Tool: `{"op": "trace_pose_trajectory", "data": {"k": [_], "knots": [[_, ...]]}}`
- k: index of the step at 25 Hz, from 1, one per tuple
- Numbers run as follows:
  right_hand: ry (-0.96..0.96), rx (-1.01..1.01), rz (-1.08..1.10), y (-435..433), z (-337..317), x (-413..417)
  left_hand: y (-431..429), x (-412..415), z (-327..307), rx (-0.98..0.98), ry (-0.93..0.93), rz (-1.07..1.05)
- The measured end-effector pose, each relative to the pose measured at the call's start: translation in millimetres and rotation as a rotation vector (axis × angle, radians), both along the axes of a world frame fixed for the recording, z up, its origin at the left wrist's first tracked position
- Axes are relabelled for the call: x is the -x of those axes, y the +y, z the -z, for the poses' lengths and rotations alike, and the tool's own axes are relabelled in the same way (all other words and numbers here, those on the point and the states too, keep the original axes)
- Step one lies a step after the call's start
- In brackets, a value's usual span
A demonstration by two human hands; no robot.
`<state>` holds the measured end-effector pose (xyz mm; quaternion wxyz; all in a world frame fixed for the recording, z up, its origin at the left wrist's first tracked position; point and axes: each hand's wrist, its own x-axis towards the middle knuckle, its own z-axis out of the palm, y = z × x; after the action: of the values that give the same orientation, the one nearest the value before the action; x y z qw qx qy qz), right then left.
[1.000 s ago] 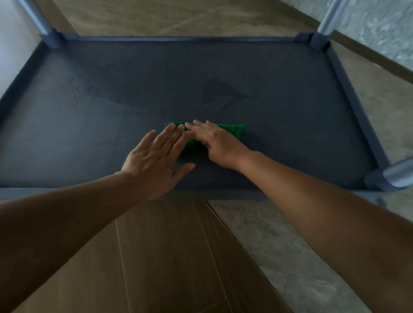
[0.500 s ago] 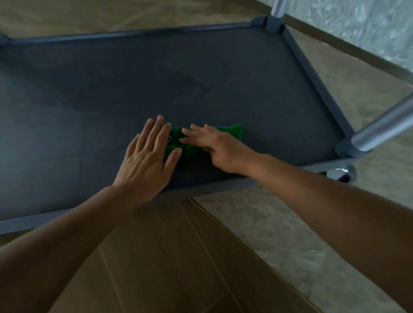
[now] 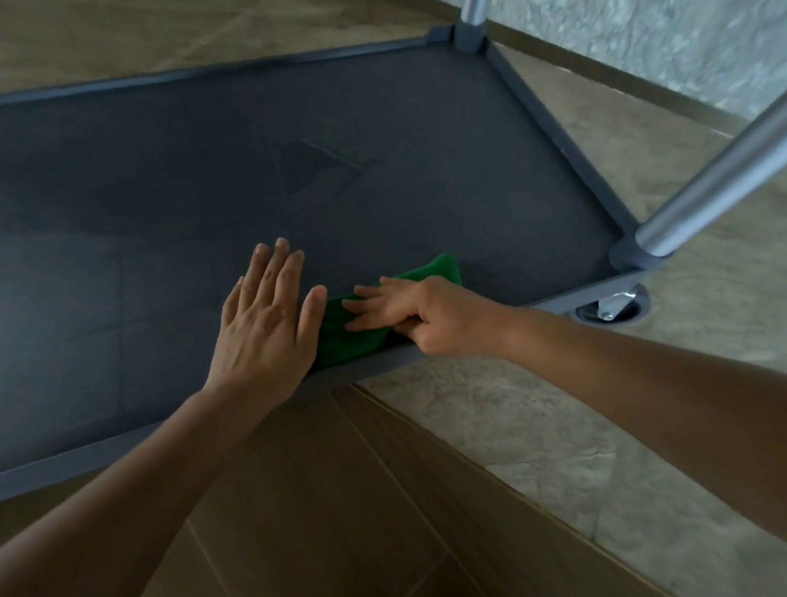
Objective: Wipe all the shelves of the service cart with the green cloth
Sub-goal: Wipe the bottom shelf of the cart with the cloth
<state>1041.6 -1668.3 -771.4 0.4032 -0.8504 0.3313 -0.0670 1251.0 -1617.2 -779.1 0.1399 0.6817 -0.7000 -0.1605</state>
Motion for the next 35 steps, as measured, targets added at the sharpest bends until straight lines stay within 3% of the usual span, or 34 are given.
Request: {"op": "trace_pose_trajectory", "data": {"k": [5,14,19,27,35], "knots": [[0.037,0.089,-0.034,-31,0,-21,-1,-2,3,-0.019,-0.009,-0.01],[0.133,0.239,0.224,-129,2,-79,0,0,2,0.011,-0.035,-0.003],[0.052,0.204,0.19,-104,9,-62,2,-3,2,0.022,-0.055,-0.078],[0.026,-0.01,-0.139,-26,5,8,2,-3,4,-0.011,-0.032,-0.112],[0.05,0.188,0.019,-67,8,-23,2,-2,6,-0.002,-0.045,-0.067]]}}
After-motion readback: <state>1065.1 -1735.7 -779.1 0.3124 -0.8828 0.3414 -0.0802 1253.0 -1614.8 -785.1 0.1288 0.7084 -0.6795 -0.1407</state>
